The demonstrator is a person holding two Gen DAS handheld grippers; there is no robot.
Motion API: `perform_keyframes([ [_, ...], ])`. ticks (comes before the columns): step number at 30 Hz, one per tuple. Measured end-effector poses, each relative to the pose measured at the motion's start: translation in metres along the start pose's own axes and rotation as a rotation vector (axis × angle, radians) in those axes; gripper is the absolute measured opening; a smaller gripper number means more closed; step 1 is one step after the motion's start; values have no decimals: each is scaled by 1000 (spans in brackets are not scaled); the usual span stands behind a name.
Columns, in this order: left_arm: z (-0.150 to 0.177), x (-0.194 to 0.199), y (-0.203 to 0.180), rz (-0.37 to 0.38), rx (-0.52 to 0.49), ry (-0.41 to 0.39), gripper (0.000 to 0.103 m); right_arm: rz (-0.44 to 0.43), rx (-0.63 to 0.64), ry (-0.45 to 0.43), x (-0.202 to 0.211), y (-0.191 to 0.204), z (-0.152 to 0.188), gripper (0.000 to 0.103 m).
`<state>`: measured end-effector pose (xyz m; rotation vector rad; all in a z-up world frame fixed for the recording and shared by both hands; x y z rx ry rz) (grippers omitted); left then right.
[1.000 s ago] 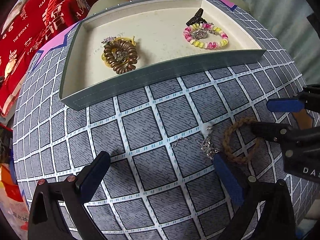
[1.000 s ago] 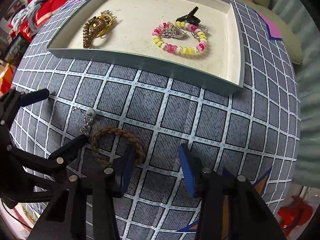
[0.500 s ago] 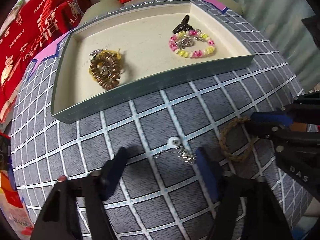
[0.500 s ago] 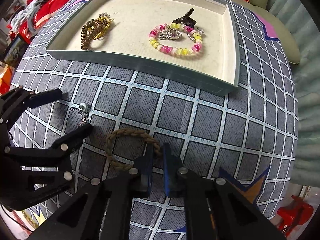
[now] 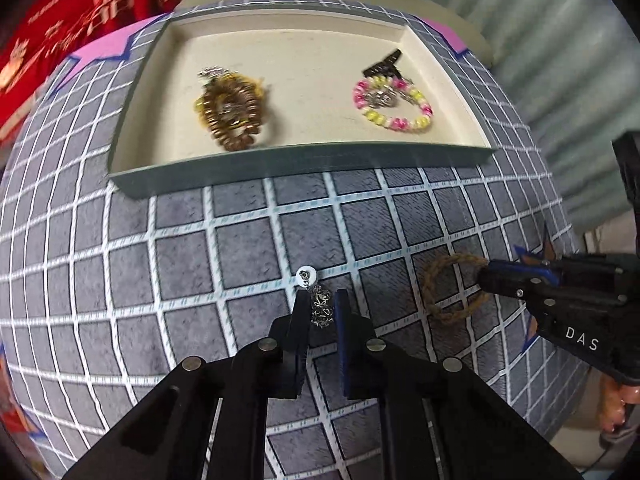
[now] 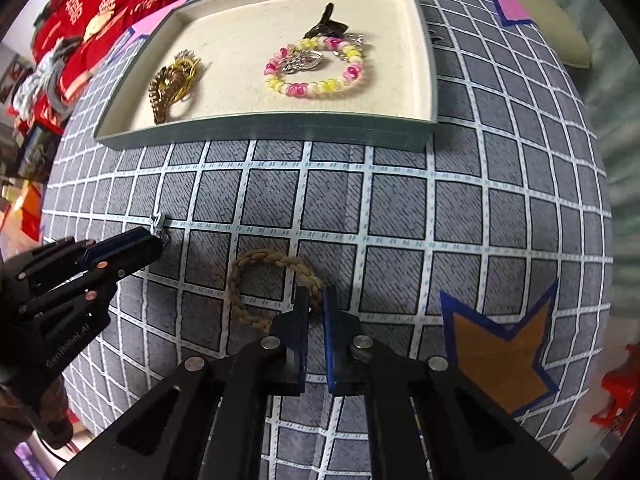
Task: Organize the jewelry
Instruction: 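Carry the silver charm and braided bracelet over the white tray with both tools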
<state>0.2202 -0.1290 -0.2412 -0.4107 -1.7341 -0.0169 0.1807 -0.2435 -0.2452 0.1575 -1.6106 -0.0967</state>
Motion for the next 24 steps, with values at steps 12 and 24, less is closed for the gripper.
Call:
perform_keyframes([
  [12,15,25,8,11,41,-28,22,-44,-27,-30,35,-29,0,7],
  [24,16,57,18,9,80,-77,22,-68,-62,-58,61,-12,6,7],
])
Point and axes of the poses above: each gripper's, at about its wrist camera, not at the fingertips, and x roughly against the way its jaws point, y to its left, z to its underside, the point moved 10 cm from there along -x, roughly the way its jaws point, and after that the axes turned 5 degrees about y, right-handed, at the moved point
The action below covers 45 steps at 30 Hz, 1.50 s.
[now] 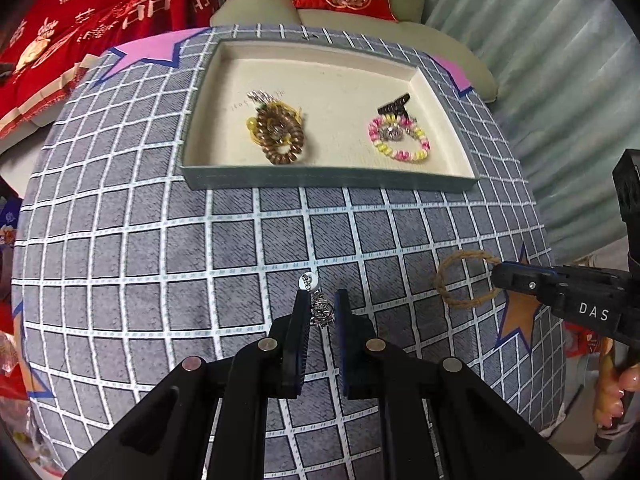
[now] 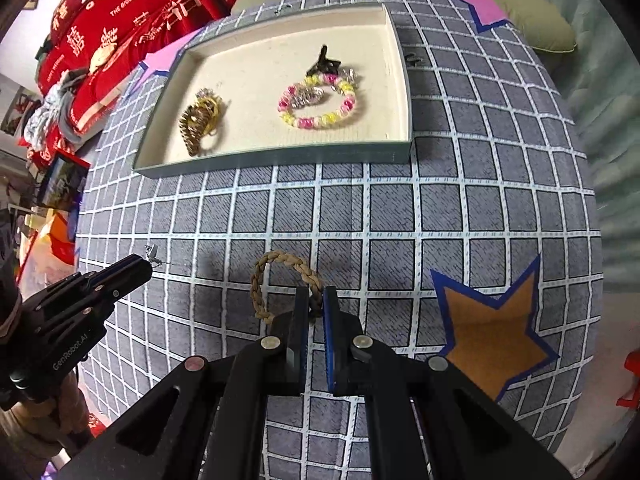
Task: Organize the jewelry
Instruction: 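Carry the silver charm and braided bracelet over the white tray with both tools, then open the right tool to drop the braided bracelet while the left tool releases the silver charm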
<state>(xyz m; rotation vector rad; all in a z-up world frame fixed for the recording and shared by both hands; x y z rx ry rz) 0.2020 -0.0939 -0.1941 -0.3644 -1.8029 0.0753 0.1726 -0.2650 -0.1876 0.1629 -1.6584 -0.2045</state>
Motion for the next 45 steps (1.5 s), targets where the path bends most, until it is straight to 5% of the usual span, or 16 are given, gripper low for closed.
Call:
perform_keyframes([
  [10,-22,36,4,-11,2,-76,22,-29,-5,-60,31,21,-25,7],
  [22,-88,56,4,-25,-17,-171,22,-34,2,-128,55,22,-82,7],
  [34,-146,23,7,-53,-6,-174,22,-67,-39,-130,35,11,-150,7],
  [45,-160,-33,13,-108,4,-103,22,-48,-68,-78,-15,1,-171,7],
])
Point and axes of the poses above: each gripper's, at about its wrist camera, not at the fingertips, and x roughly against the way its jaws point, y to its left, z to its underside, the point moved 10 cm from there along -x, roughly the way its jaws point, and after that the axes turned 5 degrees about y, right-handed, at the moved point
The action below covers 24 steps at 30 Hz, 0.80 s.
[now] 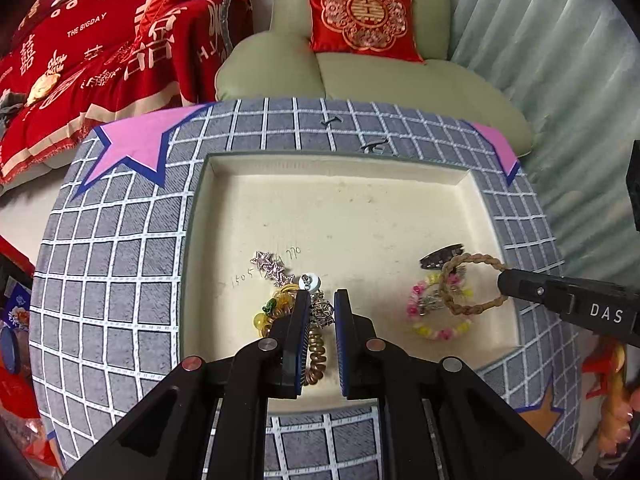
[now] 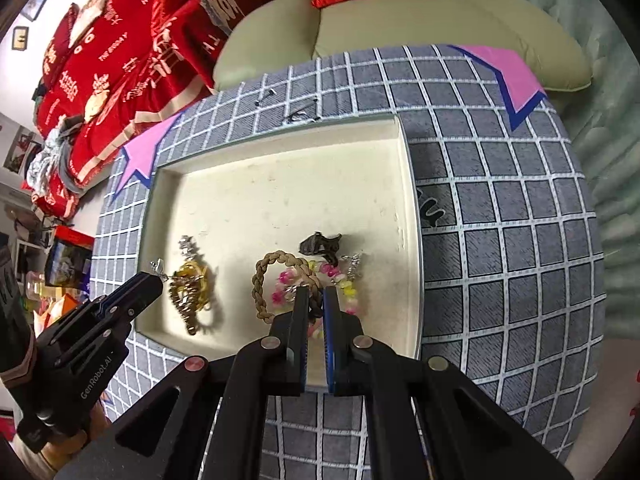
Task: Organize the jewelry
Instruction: 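Open the right tool to drop the braided bracelet while the left tool releases the silver charm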
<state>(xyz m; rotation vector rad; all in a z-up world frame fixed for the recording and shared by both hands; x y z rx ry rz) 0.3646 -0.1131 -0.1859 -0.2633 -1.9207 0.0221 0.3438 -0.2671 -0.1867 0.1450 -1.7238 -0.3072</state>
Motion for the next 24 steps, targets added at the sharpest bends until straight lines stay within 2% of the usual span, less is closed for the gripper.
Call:
perform_keyframes([
  [8,3,-24,3,-38,-5,31,22,8,-17,30,-25,-9,0,7],
  [19,8,-38,1,-97,-45,45,22,5,-30,84,-51,-15,7,8],
  [21,8,-38,0,-108,-62,46,22,4,-28,87,-52,-15,8,10],
  [24,8,-38,0,-116,-64,51,22,0,-28,98,-55,-14,9,22],
])
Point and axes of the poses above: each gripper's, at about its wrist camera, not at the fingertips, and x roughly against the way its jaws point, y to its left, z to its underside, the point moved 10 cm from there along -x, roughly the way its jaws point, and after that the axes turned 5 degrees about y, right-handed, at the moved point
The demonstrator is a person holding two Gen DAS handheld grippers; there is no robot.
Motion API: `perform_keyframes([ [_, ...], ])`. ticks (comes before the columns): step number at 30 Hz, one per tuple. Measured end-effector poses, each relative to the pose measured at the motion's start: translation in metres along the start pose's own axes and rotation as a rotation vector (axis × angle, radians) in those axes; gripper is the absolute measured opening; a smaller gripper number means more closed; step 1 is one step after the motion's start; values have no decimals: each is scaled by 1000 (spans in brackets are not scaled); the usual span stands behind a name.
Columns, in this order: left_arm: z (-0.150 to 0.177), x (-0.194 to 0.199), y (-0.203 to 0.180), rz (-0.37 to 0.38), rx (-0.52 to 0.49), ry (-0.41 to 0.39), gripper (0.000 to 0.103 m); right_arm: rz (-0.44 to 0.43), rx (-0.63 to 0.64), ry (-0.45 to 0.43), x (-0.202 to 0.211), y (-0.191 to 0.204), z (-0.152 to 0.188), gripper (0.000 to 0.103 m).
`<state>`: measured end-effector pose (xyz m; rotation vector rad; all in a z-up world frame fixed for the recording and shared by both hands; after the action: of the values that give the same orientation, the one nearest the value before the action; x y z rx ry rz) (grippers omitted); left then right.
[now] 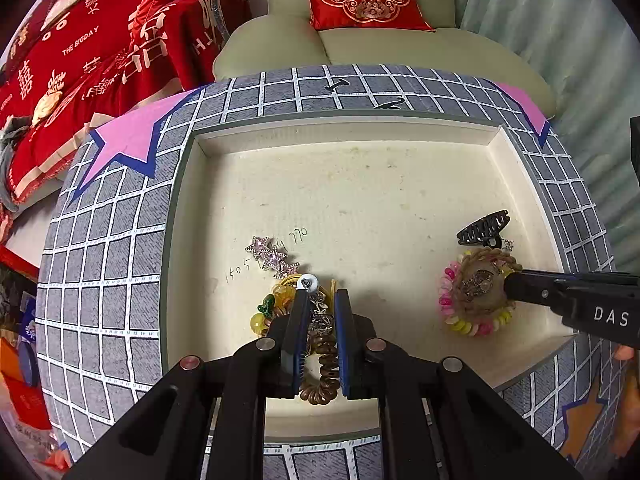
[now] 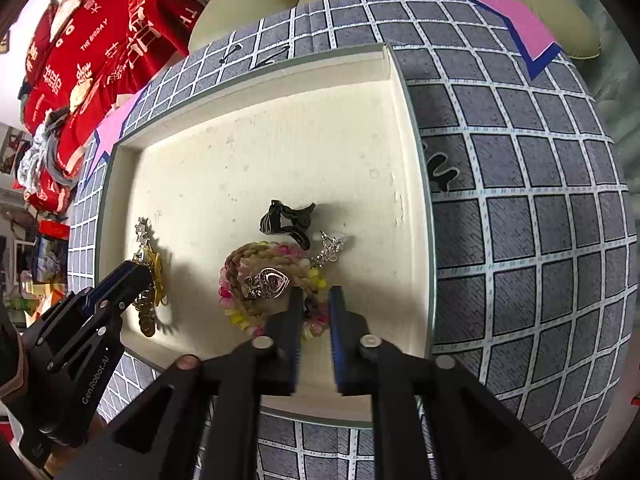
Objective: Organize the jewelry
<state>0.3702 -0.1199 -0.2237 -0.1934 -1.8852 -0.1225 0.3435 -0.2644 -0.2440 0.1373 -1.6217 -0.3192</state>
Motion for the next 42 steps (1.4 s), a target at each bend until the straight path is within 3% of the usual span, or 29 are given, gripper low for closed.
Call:
perform_keyframes([
  [2,1,1,1,-4,5,3,22,-5,-1,-5,1,1,0,46],
  [3,1,1,2,-5,5,3,22,-10,-2,-14,2,2,-1,50],
  [7,0,8,1,-14,1,-9,22,-33,4,-37,12,7,-2,53],
  [12,-1,15,1,-7,-1,-12,22,-73,-14,-85,31,12,-5,70],
  [18,-1,19,-1,15,1,-12,23,-80,-30,-128,52,13,-6,71],
  [19,-2,20,-2,18,-4,-13,27,-81,-35,-134,55,12,-7,71],
  [20,-2,21,-3,17,-8,-13,44,-81,-37,-136,57,11,-6,71],
  [21,-3,22,-3,10,-6,-12,97,-79,-38,-138,59,10,-6,71],
  [22,-4,27,0,-14,7,-38,103,-76,-39,-139,61,9,-6,71],
  [23,-7,34,1,-26,11,-70,103,-69,-41,-138,62,8,-5,71],
  [28,-9,42,4,-23,18,-57,103,-47,-49,-126,64,5,-3,71],
  [31,-5,45,8,-36,22,-47,103,-38,-50,-111,64,5,1,81],
  [33,-2,46,10,-49,26,-42,103,-36,-48,-104,64,6,4,81],
  [42,34,63,17,-83,33,-20,103,-26,-28,-64,64,15,31,83],
])
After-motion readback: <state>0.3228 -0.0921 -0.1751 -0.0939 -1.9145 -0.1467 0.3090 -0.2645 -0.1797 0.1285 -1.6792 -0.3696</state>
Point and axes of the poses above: each gripper's, at about its wrist camera, not at the fingertips, and x roughly against the way its jaws point, y to its left, z to its underside, the point moved 10 cm from there along -x, roughly the way its jaws point, and after that the axes turned 5 degrees about y, right-handed, at the moved point
